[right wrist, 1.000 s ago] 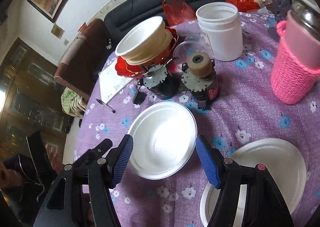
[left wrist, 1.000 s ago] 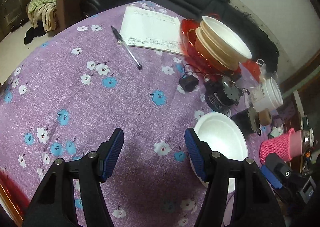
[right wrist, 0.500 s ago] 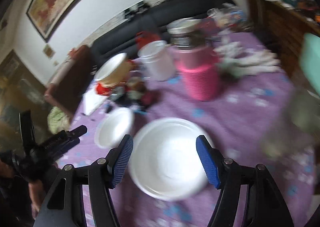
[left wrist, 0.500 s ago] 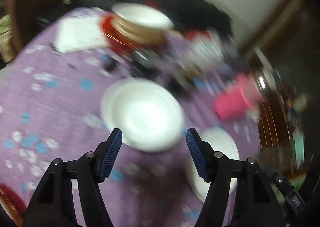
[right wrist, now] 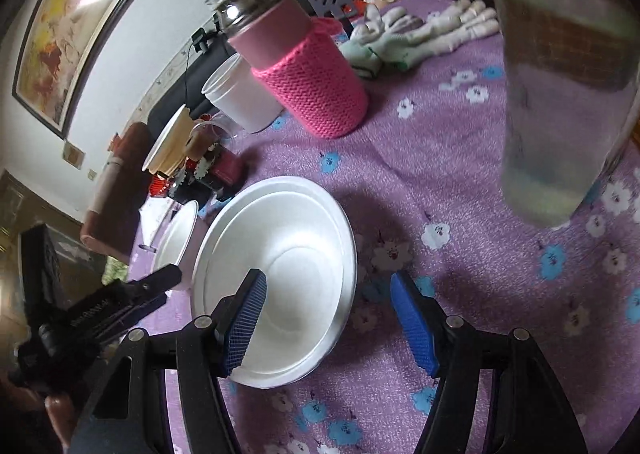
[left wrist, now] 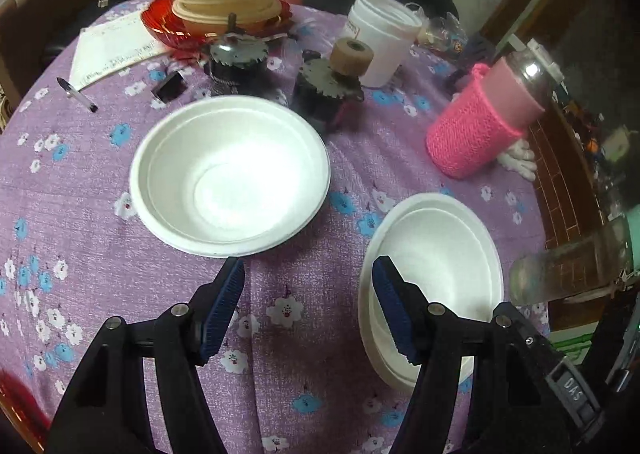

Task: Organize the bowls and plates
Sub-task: 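Move the left tool toward the rim of the large white paper bowl, then close the left tool on the large white bowl rim, then lift the large white bowl and carry it over the red plate stack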

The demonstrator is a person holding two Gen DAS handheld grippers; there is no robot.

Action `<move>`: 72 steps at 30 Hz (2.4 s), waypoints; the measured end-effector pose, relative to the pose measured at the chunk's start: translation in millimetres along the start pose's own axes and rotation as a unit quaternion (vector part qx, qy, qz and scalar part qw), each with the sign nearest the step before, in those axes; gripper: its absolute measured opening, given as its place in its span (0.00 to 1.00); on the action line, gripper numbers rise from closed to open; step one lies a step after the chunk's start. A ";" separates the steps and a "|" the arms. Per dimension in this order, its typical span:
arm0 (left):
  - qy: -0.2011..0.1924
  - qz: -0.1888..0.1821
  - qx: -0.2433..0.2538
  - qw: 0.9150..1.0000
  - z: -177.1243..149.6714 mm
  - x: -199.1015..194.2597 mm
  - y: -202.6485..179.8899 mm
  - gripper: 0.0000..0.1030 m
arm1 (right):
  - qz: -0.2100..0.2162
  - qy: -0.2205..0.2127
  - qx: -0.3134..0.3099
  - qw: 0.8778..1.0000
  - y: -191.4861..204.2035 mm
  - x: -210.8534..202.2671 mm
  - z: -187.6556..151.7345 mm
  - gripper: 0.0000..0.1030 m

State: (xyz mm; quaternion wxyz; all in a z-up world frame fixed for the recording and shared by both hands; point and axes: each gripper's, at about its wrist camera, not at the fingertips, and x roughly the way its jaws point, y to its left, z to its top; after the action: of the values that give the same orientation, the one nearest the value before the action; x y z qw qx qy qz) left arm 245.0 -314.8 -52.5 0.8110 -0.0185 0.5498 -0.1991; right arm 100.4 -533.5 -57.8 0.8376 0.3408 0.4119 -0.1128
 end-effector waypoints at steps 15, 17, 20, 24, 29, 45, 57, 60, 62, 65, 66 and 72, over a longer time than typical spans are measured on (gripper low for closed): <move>0.038 -0.059 0.004 0.998 -10.9 18.6 -18.3 0.63 | 0.024 0.011 0.020 0.999 -5.5 5.5 -6.2 0.66; 0.036 -0.051 0.007 0.998 -12.2 22.3 -20.6 0.63 | 0.026 0.017 0.023 0.999 -5.8 8.6 -6.5 0.66; 0.034 -0.044 0.015 0.998 -15.3 27.2 -25.9 0.63 | 0.033 0.028 0.033 0.999 -7.2 14.6 -8.0 0.65; 0.033 -0.032 0.022 0.999 -15.8 34.2 -31.3 0.55 | 0.029 0.029 0.038 0.998 -8.3 17.1 -9.3 0.65; 0.025 -0.025 0.022 0.999 -15.8 35.6 -28.7 0.32 | 0.029 0.029 0.043 0.998 -9.7 19.6 -9.6 0.59; 0.022 -0.035 0.028 0.999 -16.3 29.3 -29.4 0.06 | 0.003 0.024 0.039 0.999 -5.2 28.1 -13.2 0.13; -0.039 -0.005 -0.014 0.999 -68.1 -42.4 18.5 0.08 | 0.030 0.015 -0.024 0.999 43.3 -12.3 -38.3 0.13; -0.058 0.010 -0.031 0.998 -85.9 -69.6 44.2 0.08 | 0.040 0.018 -0.054 0.998 71.2 -21.0 -62.7 0.13; -0.071 0.023 -0.040 0.996 -100.8 -91.4 64.6 0.08 | 0.053 0.024 -0.071 0.996 89.5 -25.1 -79.8 0.13; -0.084 0.037 -0.050 0.995 -120.5 -116.8 92.0 0.09 | 0.080 0.042 -0.091 0.992 116.3 -29.0 -104.3 0.13; -0.089 0.043 -0.053 0.994 -129.4 -127.6 103.0 0.10 | 0.090 0.050 -0.097 0.990 125.7 -29.4 -112.2 0.13; -0.120 0.091 -0.090 0.985 -182.4 -184.9 172.7 0.10 | 0.145 0.099 -0.147 0.973 195.6 -27.0 -165.4 0.13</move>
State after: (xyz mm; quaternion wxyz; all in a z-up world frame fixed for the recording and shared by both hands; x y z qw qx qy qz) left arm 74.8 -58.1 -3.9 0.8808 -0.0650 0.4636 -0.0708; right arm 73.8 -281.0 -14.5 0.8410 0.2792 0.4511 0.1064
